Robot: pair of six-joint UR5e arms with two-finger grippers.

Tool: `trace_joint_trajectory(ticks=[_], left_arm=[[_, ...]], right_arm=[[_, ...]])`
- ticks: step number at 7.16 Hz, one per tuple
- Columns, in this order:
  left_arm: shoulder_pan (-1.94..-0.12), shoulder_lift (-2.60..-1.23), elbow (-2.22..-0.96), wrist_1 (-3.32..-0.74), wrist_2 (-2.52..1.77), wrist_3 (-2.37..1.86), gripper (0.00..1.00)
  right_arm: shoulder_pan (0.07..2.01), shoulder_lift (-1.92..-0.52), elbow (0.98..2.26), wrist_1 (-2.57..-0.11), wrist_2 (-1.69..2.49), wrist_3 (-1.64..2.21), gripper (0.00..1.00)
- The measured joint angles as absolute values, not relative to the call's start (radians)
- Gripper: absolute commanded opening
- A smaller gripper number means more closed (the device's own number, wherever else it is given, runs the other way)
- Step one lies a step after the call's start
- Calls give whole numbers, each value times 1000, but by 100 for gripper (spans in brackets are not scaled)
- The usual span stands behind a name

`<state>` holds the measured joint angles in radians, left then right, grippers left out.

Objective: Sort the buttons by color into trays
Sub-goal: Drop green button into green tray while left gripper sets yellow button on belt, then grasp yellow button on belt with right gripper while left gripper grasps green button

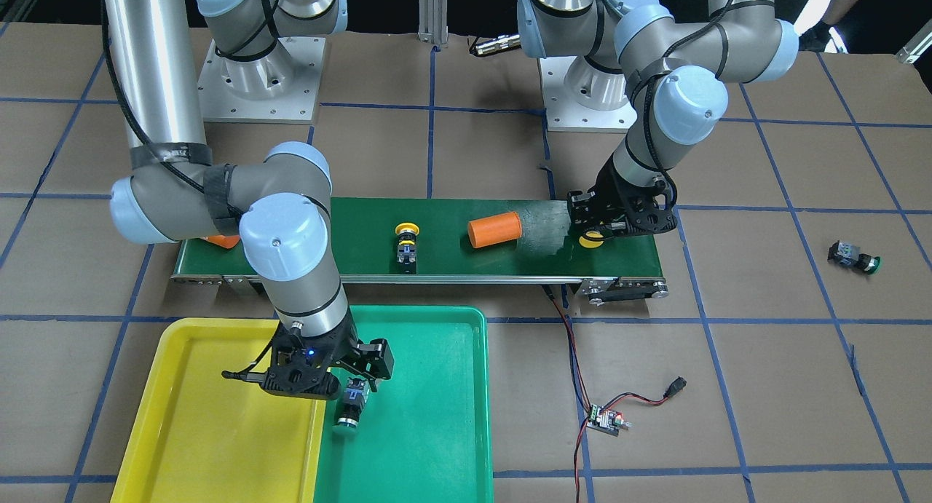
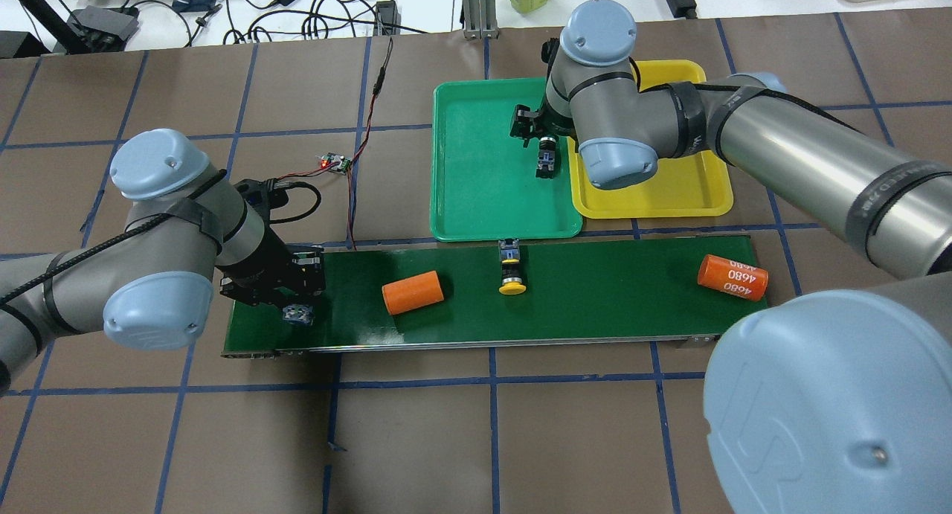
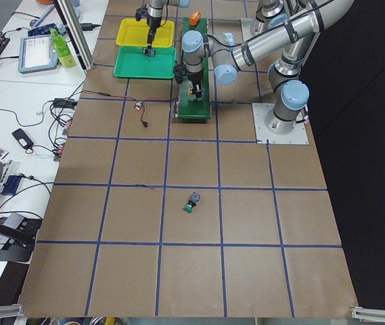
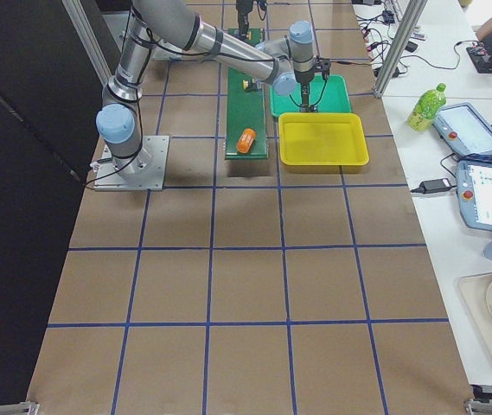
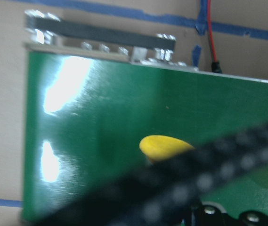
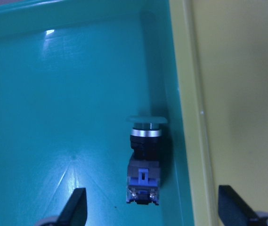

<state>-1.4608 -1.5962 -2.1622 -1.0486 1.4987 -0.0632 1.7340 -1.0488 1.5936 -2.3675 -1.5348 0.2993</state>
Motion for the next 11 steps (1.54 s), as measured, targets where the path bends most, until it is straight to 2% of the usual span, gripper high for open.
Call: trace_joint_trajectory(ticks=[3,5,6,8,10,11], left_arm=[[-1446,-1576,-2123,-1054,1509,-61,100],[-1341,-1564,-2027,-1216,1557,86,100],[-1230,-1568,-2003,-1252,1594,207,100],[-963,-1599,-1977,-1221,1621,399,100],[-750,-1666,-1970,-1075,1610,485,100],[-674,-1704,-1968,-1012,1562,493,96]], right_arm=[[1705,-1242,1604,-2092,-1535,300,100],[1711,-1376,1637,-1942,-1533,304,100],[1714,-1414,1668,-1910,-1533,306,100],[1724,-1432,1752,-1902,-1521,308,100],[1735,-1409,1809,-1932,-1472,304,100],[1737,-1385,1826,-1963,-1454,304,100]])
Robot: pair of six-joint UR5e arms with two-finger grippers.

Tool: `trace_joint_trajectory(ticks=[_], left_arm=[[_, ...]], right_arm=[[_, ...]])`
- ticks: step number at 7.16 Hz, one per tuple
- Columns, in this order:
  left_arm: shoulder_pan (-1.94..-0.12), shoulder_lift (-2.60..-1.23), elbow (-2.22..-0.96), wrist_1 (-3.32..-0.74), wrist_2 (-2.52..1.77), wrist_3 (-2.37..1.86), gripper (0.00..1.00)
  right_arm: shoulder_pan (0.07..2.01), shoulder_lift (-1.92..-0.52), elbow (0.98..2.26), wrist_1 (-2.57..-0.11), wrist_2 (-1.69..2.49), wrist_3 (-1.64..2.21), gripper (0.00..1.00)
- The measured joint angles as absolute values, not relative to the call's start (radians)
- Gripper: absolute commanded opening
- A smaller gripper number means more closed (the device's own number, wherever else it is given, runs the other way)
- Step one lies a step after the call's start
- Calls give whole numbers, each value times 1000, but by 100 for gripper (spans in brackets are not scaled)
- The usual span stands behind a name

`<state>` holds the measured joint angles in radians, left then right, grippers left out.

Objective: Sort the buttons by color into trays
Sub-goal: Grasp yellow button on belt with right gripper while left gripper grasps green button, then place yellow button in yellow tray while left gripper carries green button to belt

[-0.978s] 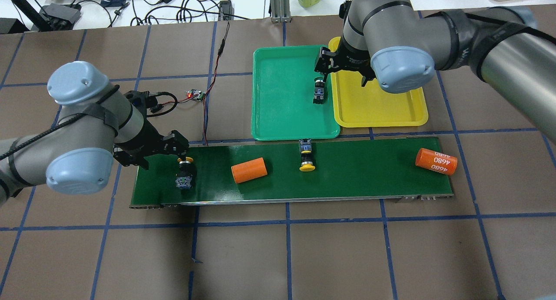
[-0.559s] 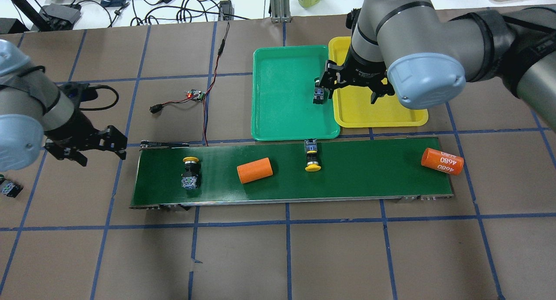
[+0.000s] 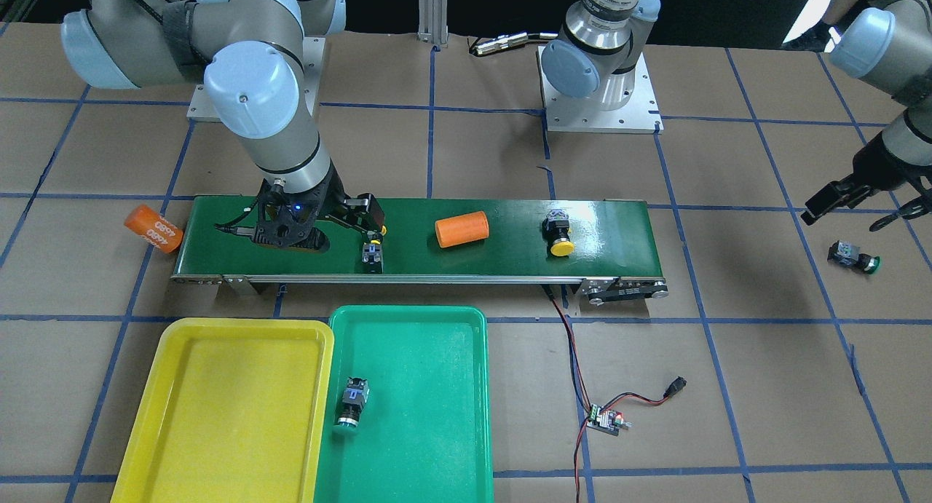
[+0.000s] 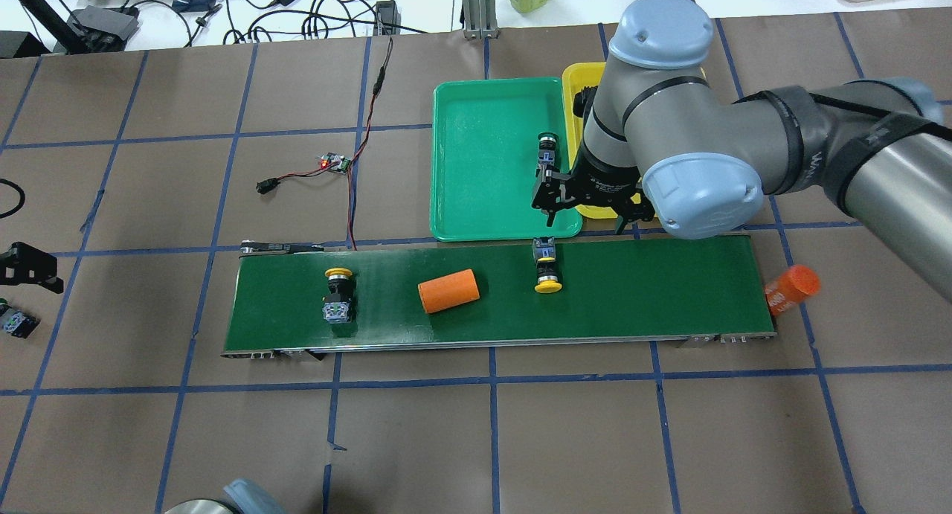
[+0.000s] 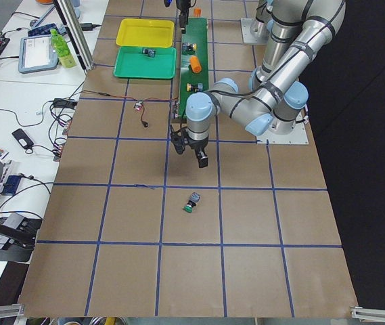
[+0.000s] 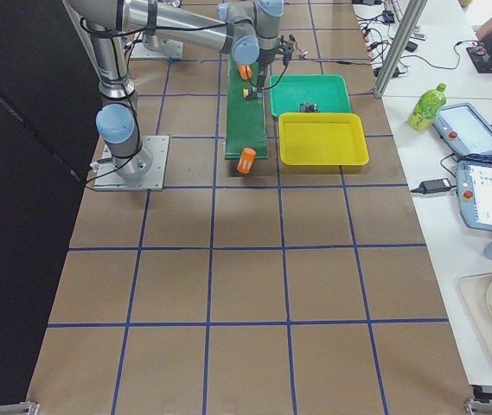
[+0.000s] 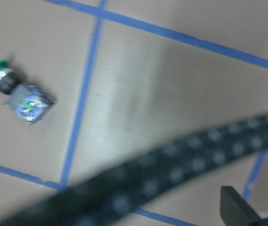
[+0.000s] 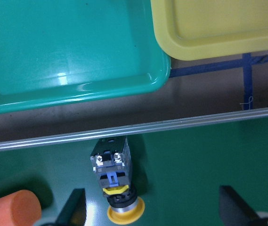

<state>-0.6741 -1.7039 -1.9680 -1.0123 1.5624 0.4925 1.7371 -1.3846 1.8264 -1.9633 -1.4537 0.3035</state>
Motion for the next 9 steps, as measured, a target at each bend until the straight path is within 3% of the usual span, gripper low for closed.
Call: trace_joint_trajectory(ticks=[1,3,4,5,6,8,9], left_arm=[[-610,-1747,-1967,-945,1478,492,96],[-555,-1864,-1941,-818,1432,413,93],[-550,-1915,-1923,-791,1469,354,91],[-549,-1953,-1910,-780,1513,293,77],[-549,-1978,-1903,-775,1544,258,70],[-552,-2003,-1900,-771,1554,230,67],[-556,-2006,-1897,-770,1551,226,61]], right_arm=[[1738,-1356,1836,-1991,-1446,304,100],[1739,-1308,1841,-2015,-1447,303,79],[1739,-1288,1843,-2017,-1452,302,44],[1738,-1270,1845,-2019,-1454,301,2],[1735,-1262,1845,-2017,-1455,301,0],[1729,-1272,1841,-2007,-1457,301,0],[1724,-1287,1833,-2007,-1458,300,0]])
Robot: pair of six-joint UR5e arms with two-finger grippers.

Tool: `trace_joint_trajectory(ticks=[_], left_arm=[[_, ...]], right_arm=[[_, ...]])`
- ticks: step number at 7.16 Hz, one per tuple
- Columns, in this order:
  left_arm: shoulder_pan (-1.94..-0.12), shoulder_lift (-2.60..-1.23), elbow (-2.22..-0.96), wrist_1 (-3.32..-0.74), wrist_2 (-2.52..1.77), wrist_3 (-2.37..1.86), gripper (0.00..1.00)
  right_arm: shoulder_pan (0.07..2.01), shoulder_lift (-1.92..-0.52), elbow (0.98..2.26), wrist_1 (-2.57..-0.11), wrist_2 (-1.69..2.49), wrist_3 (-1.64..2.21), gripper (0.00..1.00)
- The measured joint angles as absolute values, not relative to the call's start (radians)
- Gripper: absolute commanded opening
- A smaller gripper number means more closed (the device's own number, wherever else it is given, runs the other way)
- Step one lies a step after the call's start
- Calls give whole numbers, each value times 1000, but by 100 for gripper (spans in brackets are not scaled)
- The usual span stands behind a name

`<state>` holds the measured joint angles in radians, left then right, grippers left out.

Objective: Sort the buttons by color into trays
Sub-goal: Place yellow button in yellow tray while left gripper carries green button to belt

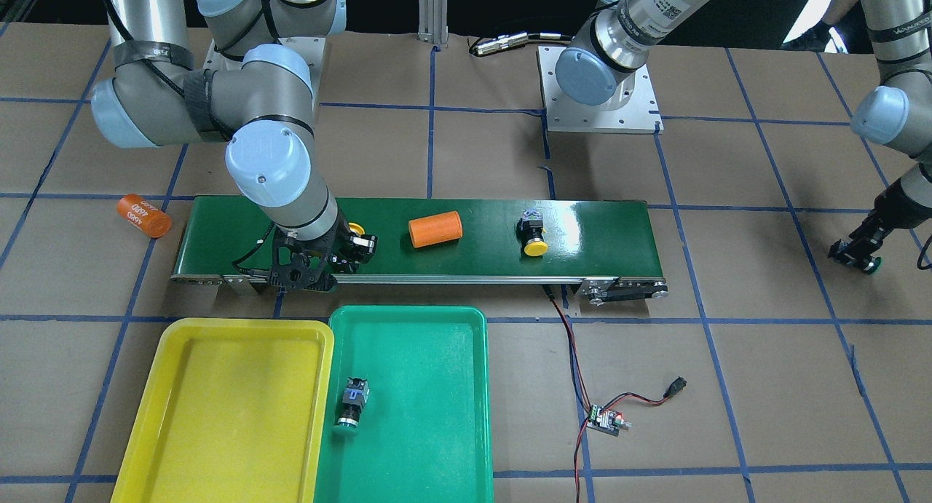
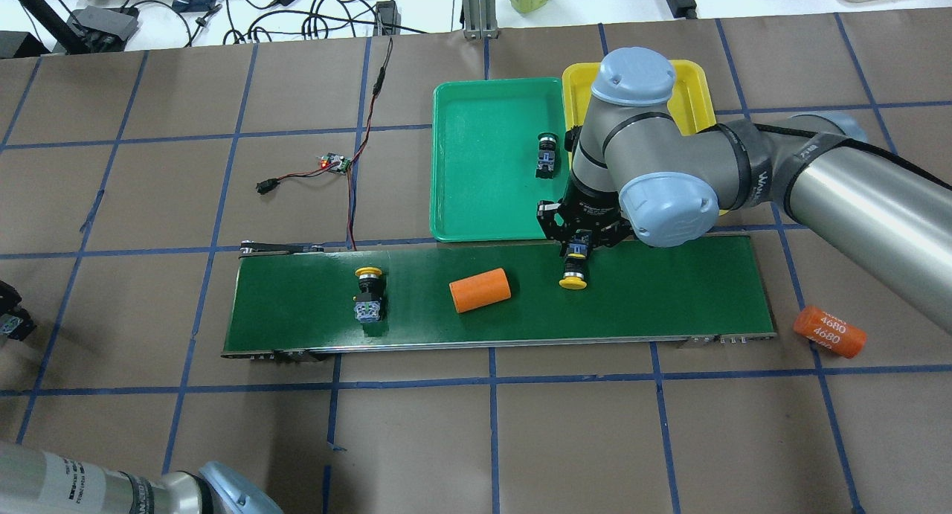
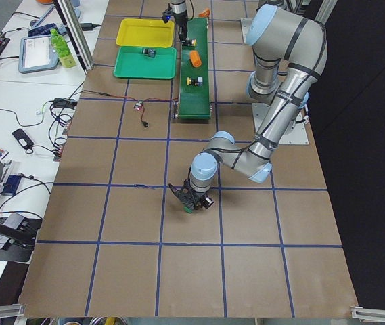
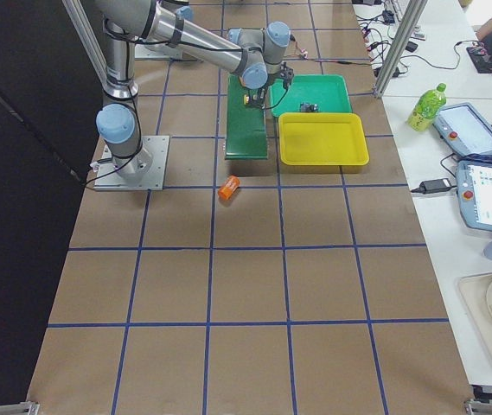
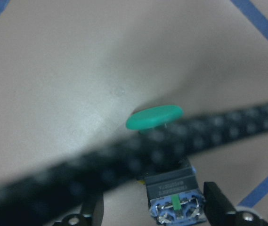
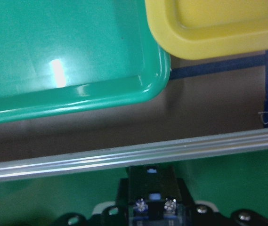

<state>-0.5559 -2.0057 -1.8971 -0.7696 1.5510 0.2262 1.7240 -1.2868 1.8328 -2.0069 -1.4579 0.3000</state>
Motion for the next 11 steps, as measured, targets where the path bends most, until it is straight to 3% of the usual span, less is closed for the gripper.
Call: trace_joint_trajectory(ticks=[1,2,4,6,7,8,9,11], left_arm=[[-559,-2008,-1896,-769,1549,225,18],[-561,-2009,-1896,-772,1549,228,0],[-568,-1988,-1898,-780,1553,242,0],[-612,-1906,-1922,-825,1560,243,0],[-638,-1836,-1948,-879,1561,241,0],[-670,-1757,-1975,-946,1558,235,0],[-726,-1674,-1995,-1027,1555,219,0],[-961,-1553,-2016,-1148,1557,165,0]], right_arm=[[1713,-1304,1818,-2009,-1460,299,0],[1693,-1313,1785,-2013,-1470,298,0],[1608,-1275,1666,-2032,-1520,230,0],[1499,-1158,1579,-2126,-1542,84,39],[1474,-1100,1563,-2199,-1543,48,44],[1465,-1067,1562,-2240,-1541,35,66],[1463,-1048,1565,-2255,-1538,32,100],[1467,-1037,1570,-2248,-1537,30,100]])
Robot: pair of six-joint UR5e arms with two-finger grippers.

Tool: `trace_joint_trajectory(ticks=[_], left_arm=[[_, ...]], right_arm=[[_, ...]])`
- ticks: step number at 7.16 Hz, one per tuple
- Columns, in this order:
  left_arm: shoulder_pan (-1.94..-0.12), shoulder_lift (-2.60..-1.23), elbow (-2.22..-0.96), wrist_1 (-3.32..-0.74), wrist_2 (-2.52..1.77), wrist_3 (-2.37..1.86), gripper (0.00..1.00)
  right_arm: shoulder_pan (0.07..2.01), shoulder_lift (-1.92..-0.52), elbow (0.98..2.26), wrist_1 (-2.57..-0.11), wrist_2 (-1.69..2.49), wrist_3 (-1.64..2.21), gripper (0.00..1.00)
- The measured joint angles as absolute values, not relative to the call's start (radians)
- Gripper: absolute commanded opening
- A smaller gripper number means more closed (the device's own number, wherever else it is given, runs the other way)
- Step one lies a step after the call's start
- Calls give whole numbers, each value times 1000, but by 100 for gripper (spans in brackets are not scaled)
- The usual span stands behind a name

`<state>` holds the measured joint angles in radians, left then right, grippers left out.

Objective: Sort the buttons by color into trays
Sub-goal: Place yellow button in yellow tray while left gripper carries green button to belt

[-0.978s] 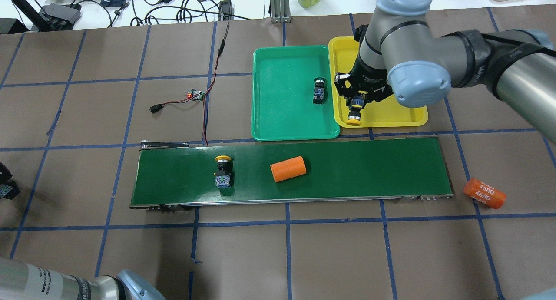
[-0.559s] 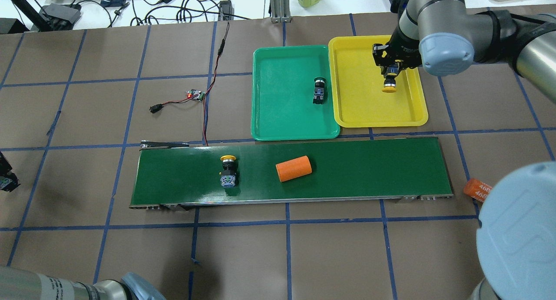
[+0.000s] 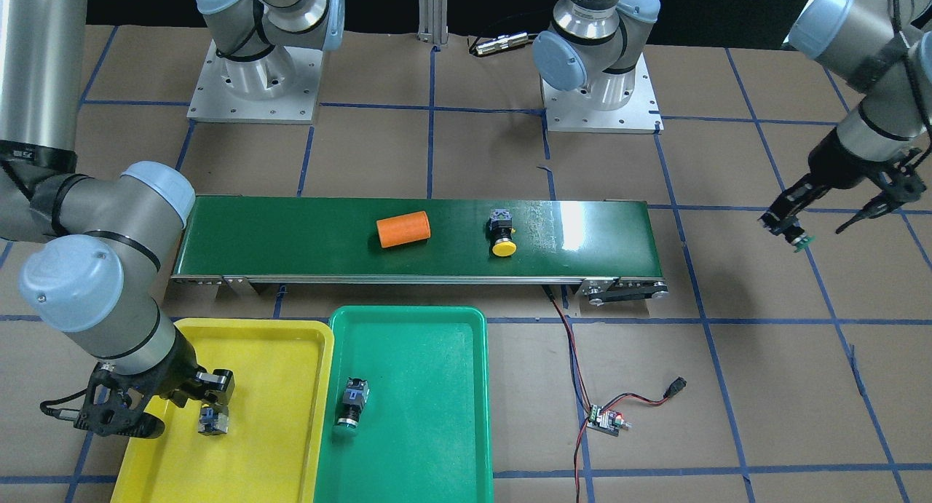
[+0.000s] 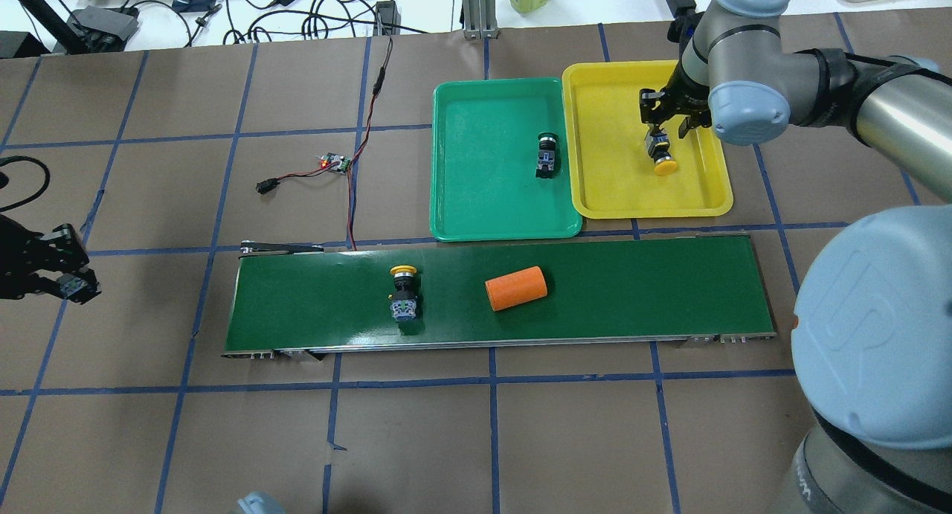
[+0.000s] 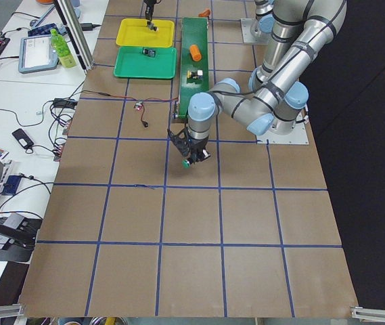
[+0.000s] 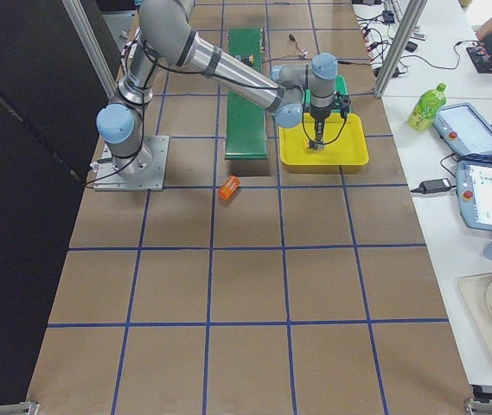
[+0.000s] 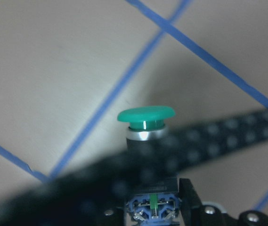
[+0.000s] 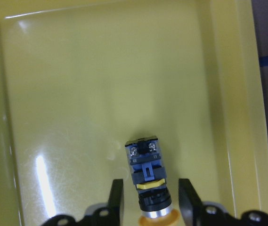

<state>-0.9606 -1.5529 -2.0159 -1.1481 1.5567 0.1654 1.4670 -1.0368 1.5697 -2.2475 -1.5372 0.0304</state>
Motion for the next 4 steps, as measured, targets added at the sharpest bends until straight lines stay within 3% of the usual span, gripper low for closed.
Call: trace_joint_trajectory(ticks=[2,4], left_arm=[[-1248,-1509,-2037,-1171,1566,111,0],[-1447,-1508,-2066,-1126,1568,-11,0]], right_arm=[[1469,-1126,1574,-2137,-1536,29,100],[1471,-1299,1583,-1921,-1536,32,100]])
